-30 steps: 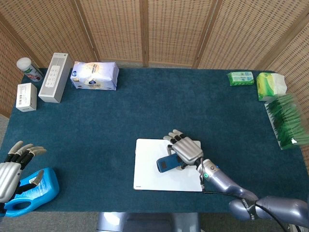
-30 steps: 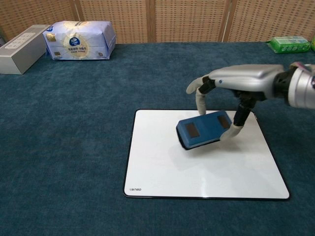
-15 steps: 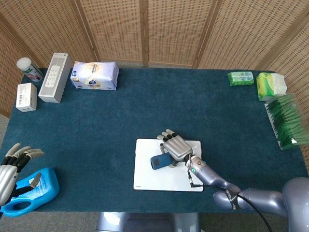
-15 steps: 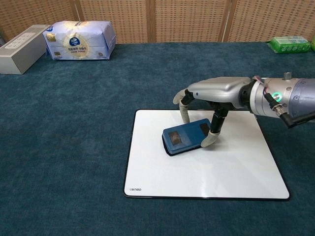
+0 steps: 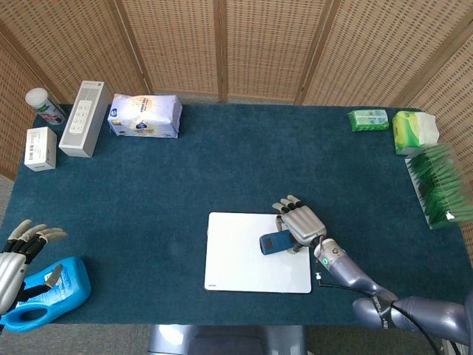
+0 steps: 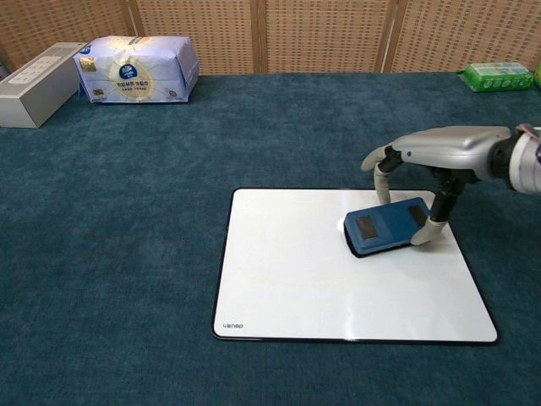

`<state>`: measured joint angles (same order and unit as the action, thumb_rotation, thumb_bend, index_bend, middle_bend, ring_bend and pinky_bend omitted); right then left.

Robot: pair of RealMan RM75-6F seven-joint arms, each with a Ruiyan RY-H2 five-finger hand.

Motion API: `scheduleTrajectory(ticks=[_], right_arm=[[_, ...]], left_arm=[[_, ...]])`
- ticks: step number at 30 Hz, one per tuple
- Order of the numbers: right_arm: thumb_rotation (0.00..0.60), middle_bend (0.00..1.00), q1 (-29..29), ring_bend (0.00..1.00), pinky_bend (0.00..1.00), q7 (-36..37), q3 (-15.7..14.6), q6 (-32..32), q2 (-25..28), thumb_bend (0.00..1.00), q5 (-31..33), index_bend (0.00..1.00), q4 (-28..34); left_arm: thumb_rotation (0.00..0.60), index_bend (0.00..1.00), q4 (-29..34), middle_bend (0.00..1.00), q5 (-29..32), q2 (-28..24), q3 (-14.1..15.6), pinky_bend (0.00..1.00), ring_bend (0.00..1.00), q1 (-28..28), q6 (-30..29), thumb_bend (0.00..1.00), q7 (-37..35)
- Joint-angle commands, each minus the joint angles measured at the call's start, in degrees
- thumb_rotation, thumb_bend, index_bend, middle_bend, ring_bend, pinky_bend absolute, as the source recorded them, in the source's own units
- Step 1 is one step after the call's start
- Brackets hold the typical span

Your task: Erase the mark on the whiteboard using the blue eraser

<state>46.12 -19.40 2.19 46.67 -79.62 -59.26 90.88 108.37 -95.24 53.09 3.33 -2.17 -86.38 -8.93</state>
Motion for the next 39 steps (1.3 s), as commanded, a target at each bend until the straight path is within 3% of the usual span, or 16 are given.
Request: scheduleTrajectory(ticks=[1, 7, 13, 29, 39], right_arm=[[0.600, 0.14, -1.37, 0.00, 0.00, 0.45, -0.75, 1.12, 2.01, 0.00, -0.10, 0.70, 1.34], [0.600, 0.14, -3.43, 0.00, 0.00, 0.35, -1.36, 3.66, 6.55, 0.00, -1.03, 0.70, 6.29], [0.600, 0.15, -1.85, 0.00, 0.00, -2.93, -0.46, 2.90, 5.29, 0.00, 0.64, 0.70, 9.18], [0.600, 0.15, 0.50, 0.00, 0.00, -6.67, -0.07, 1.81, -0.98, 0.00, 5.78, 0.70, 6.18], [0.600, 0.15, -1.99, 0.00, 0.00, -4.58, -1.72, 3.27, 0.87, 0.00, 4.76, 0.70, 6.10]], left_arm=[[0.600, 0.25, -0.21, 0.26, 0.11, 0.20, -0.01, 0.00, 0.17, -0.19, 0.32, 0.50, -0.13], [0.600, 0.25, -1.85, 0.26, 0.94, 1.36, -0.36, 0.00, 0.17, -0.80, 1.26, 0.49, -0.82], [0.600, 0.25, -3.49, 0.26, 1.55, 2.88, -0.40, 0.00, 0.17, -1.88, 3.25, 0.50, -1.62], [0.600, 0.25, -2.44, 0.26, 0.95, 1.27, -0.81, 0.00, 0.17, -3.23, 3.81, 0.49, -0.43], [0.600, 0.25, -1.52, 0.26, 0.34, 0.69, -0.32, 0.00, 0.17, -2.78, 2.94, 0.49, 0.23]])
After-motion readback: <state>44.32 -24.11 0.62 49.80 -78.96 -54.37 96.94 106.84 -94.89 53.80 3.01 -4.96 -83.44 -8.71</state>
